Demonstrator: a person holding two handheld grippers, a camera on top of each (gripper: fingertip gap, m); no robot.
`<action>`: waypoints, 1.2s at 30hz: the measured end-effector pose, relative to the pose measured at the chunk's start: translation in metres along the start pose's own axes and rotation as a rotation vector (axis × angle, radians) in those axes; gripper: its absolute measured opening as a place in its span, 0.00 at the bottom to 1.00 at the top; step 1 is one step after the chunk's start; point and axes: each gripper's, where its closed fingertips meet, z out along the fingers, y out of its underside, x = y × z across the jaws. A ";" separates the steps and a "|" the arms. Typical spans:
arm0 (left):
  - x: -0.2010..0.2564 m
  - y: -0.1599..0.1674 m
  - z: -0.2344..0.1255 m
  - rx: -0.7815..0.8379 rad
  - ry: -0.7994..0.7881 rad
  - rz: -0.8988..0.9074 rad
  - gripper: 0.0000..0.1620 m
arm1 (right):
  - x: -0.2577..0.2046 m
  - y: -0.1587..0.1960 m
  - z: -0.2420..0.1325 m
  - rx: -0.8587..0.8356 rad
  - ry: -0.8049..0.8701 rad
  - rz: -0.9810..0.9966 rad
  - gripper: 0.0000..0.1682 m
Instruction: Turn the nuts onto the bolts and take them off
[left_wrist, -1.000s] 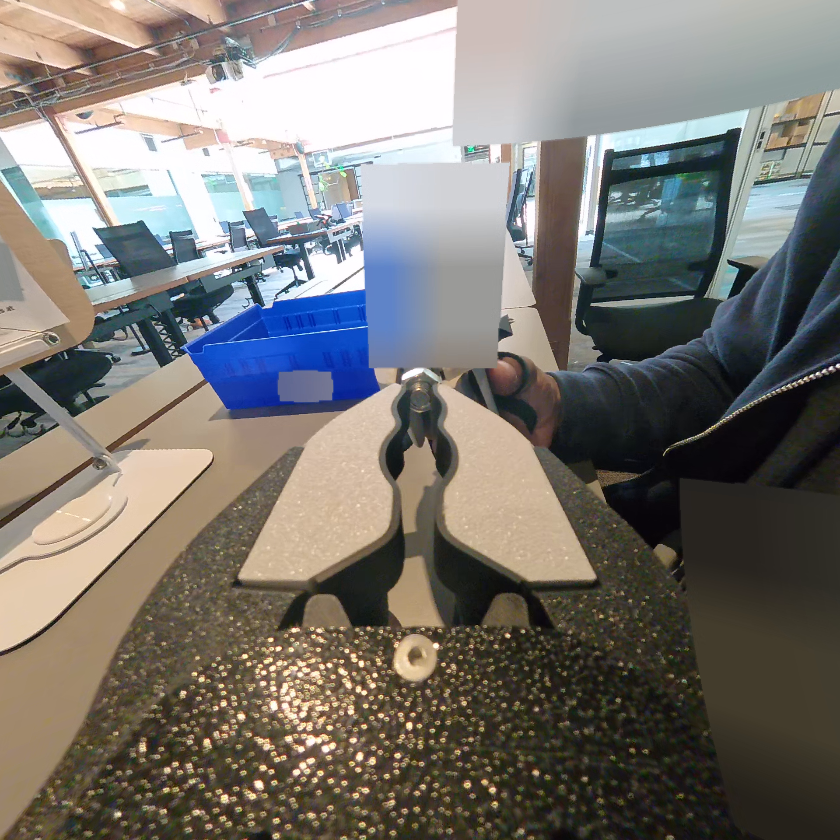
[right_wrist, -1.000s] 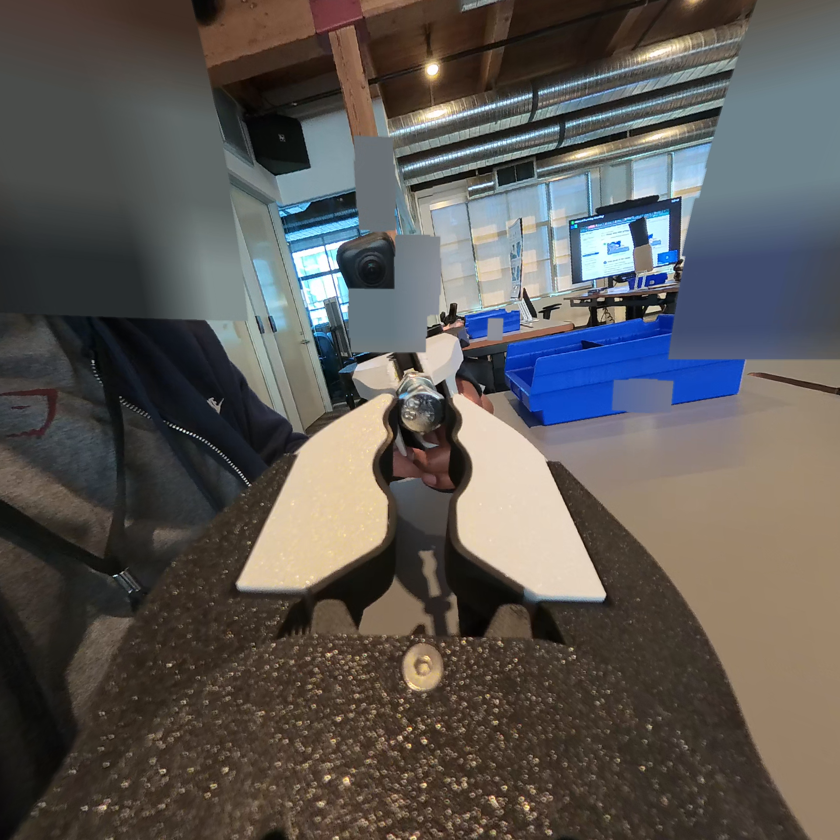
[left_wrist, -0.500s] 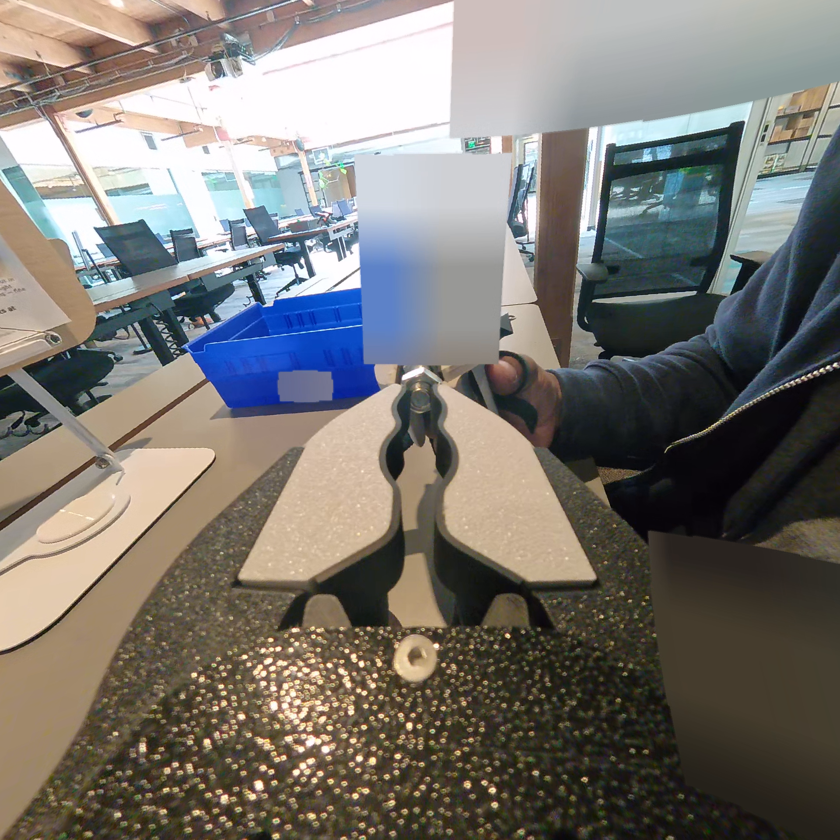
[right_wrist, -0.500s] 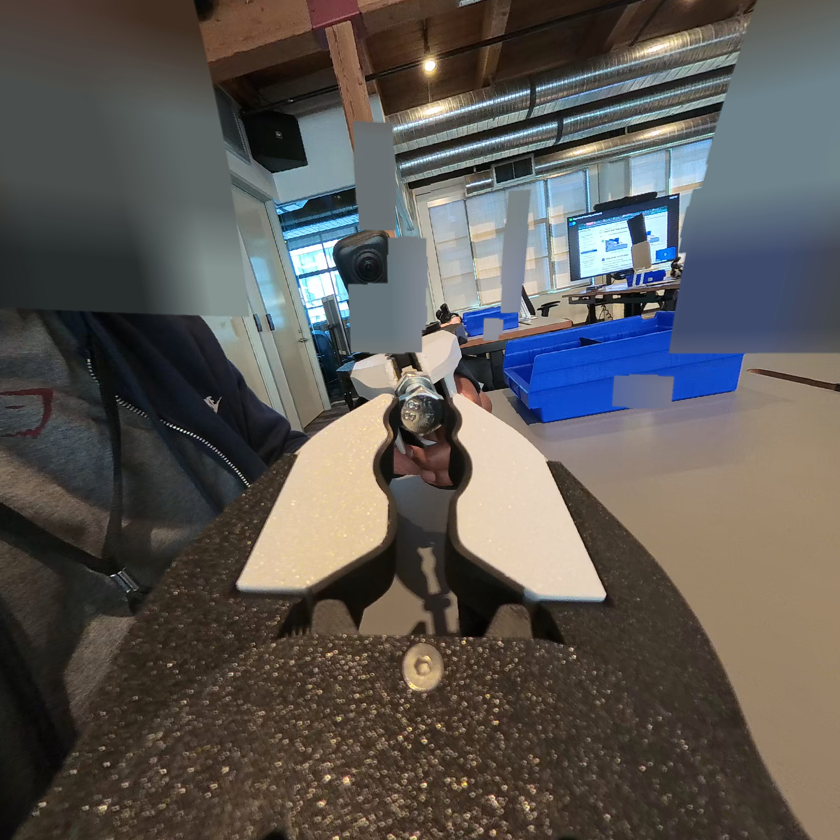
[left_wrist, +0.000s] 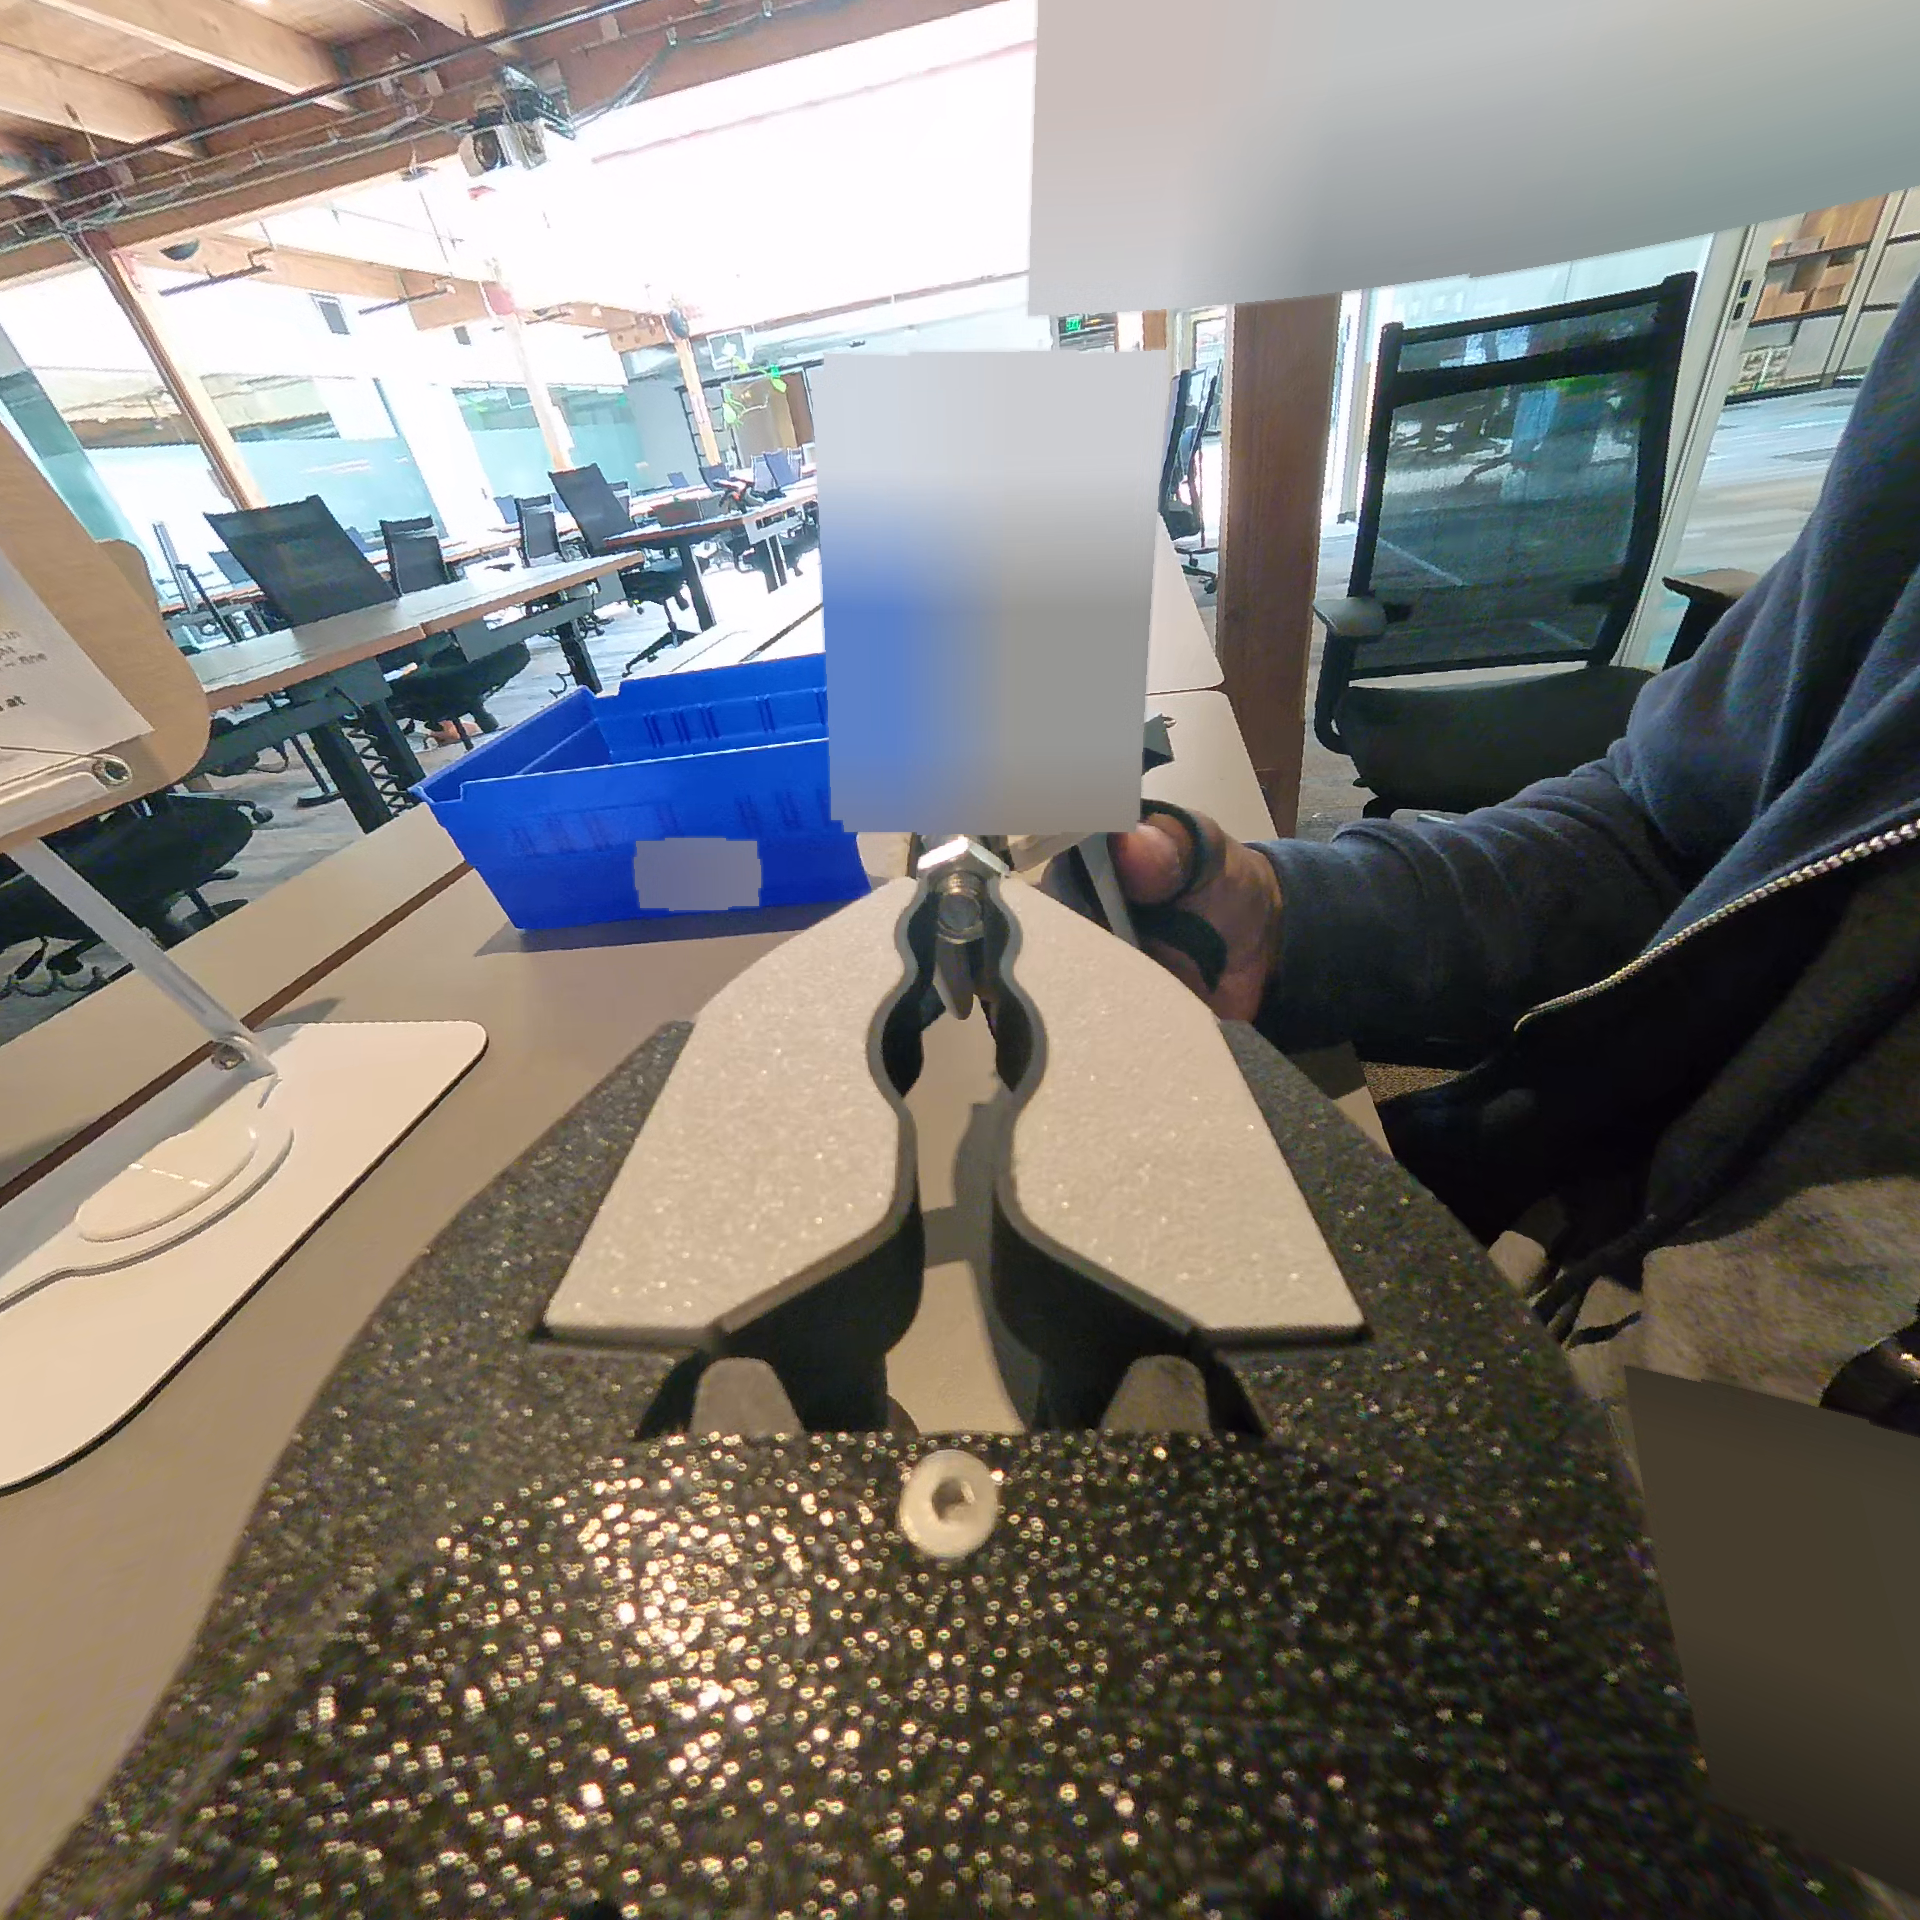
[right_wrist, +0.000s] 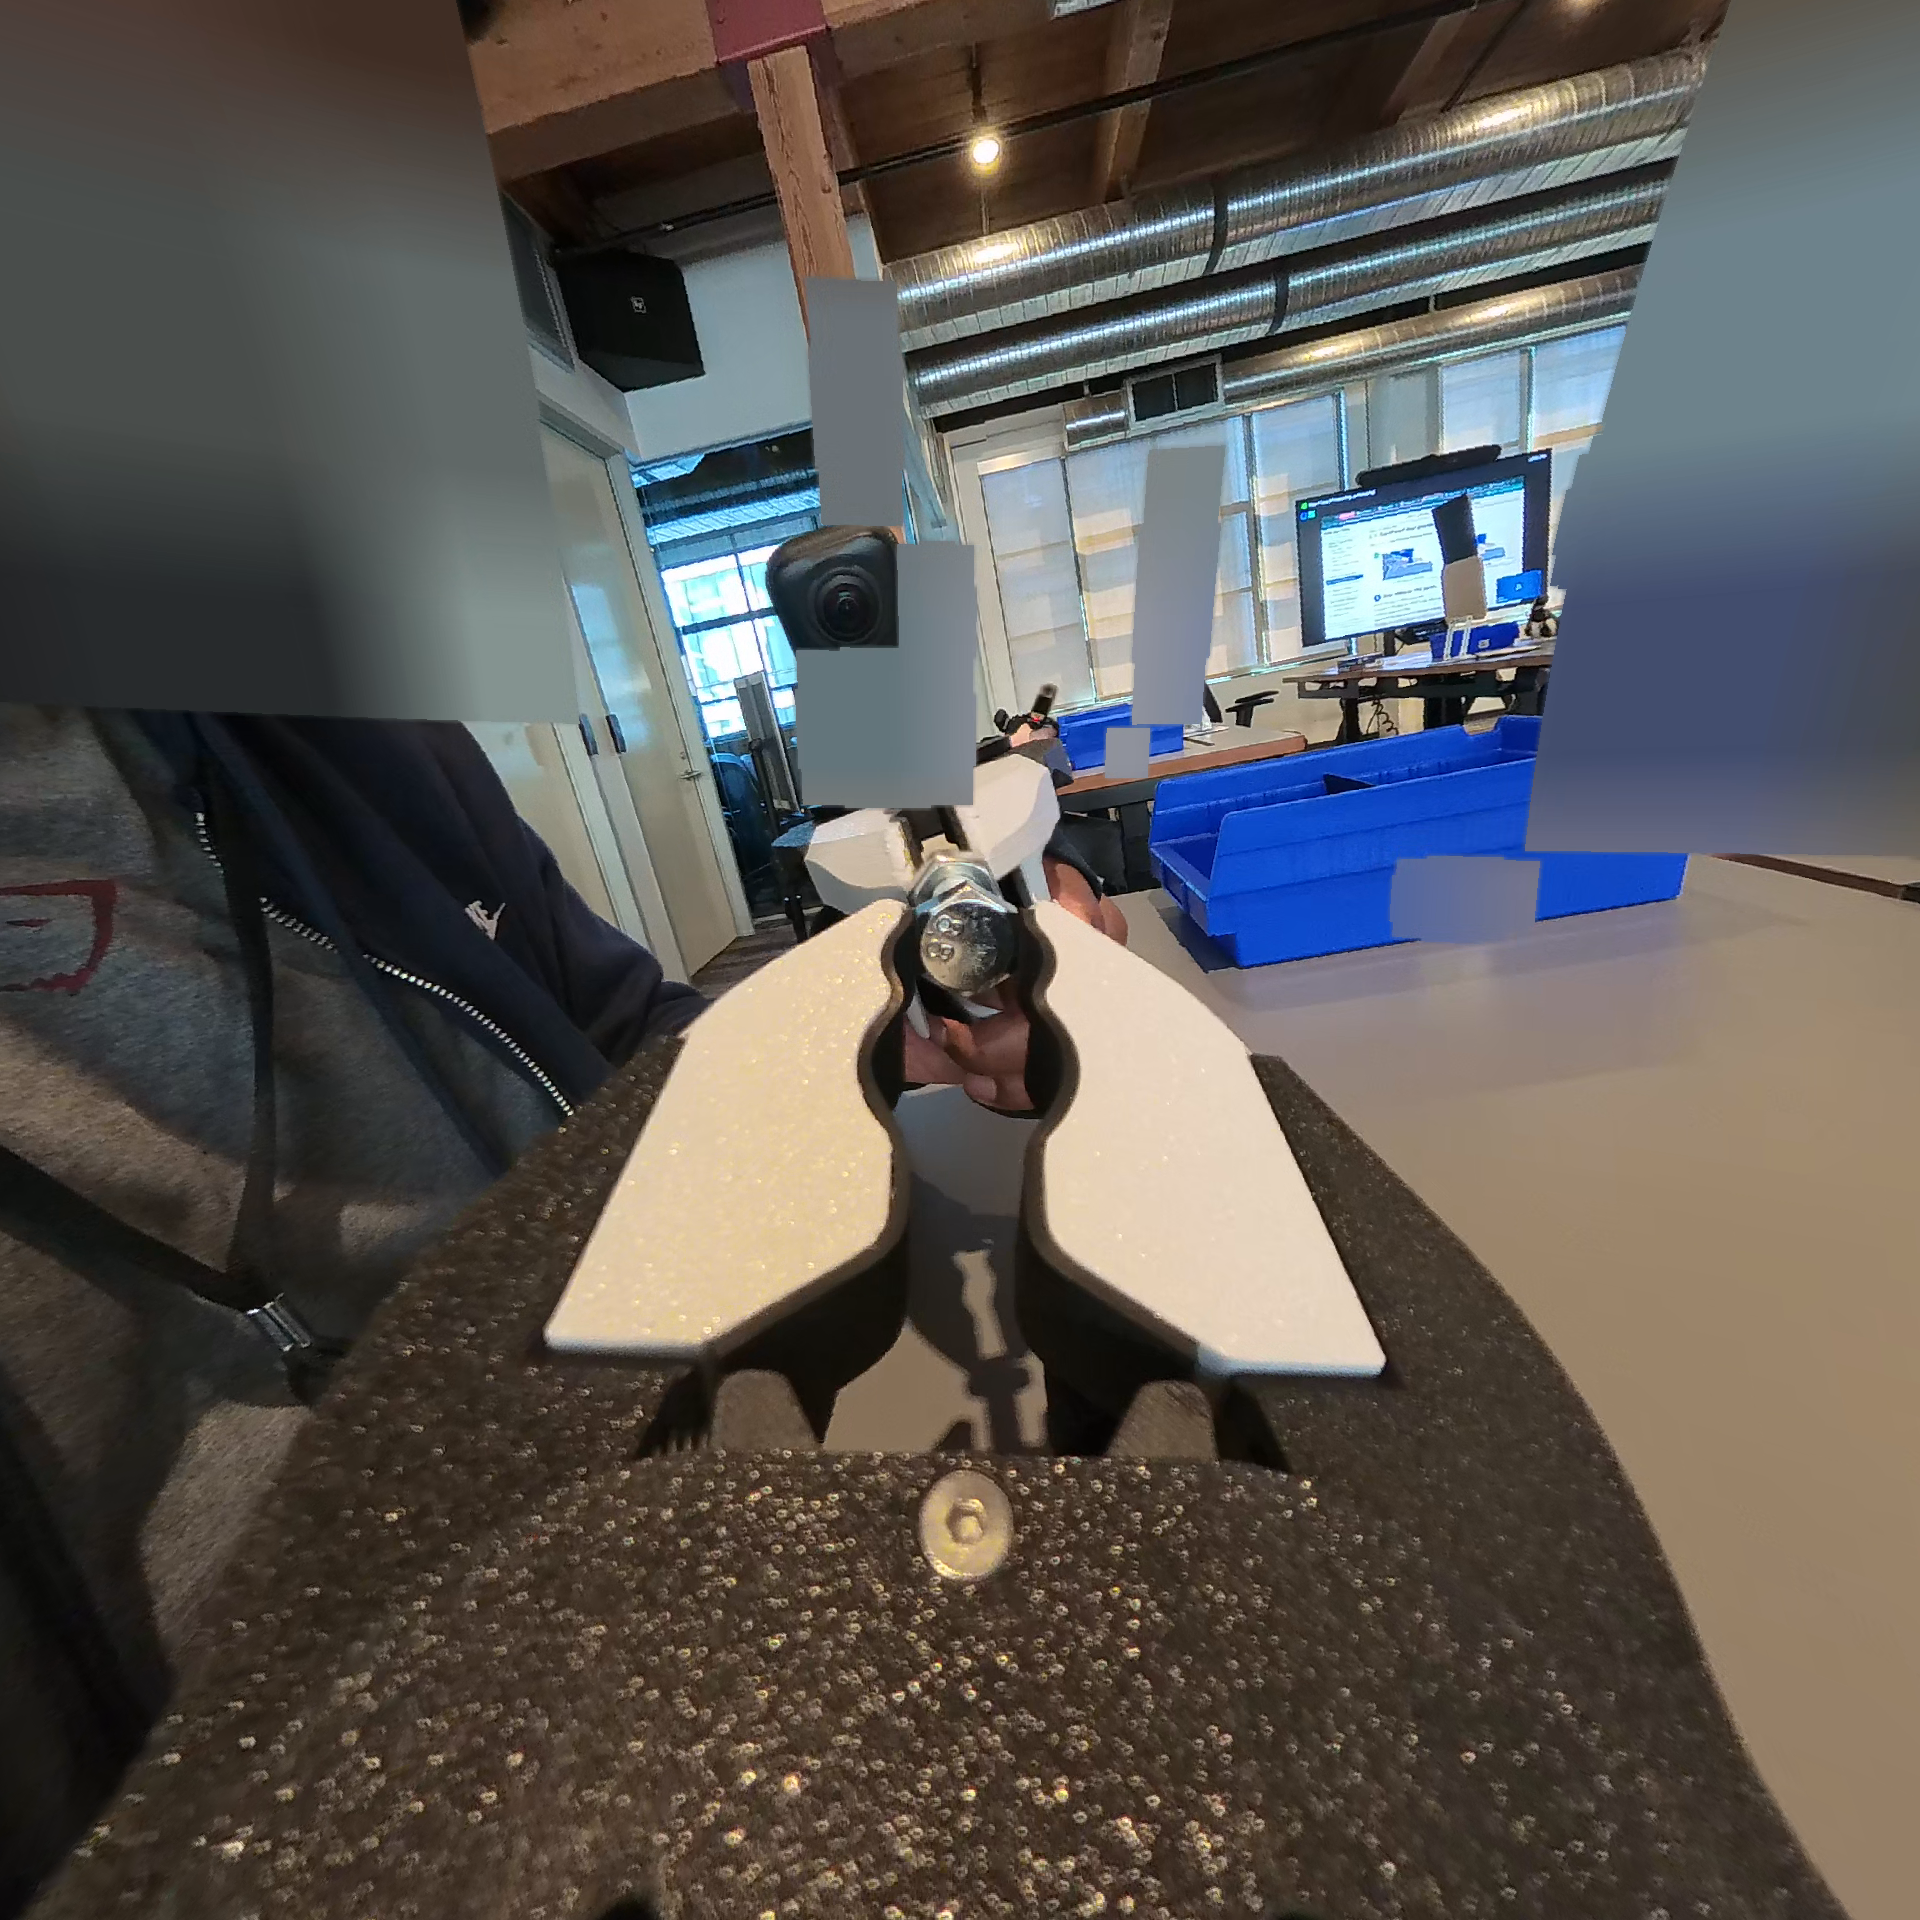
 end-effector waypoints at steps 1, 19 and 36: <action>0.000 0.001 0.000 -0.005 0.002 0.005 0.05 | 0.000 0.000 0.000 0.000 0.002 -0.005 0.10; -0.006 -0.006 0.002 0.119 0.069 -0.336 0.17 | 0.005 -0.016 -0.009 0.080 0.085 -0.097 0.10; -0.004 -0.008 0.005 0.020 0.050 -0.633 0.22 | 0.000 -0.019 -0.008 0.089 0.099 -0.157 0.10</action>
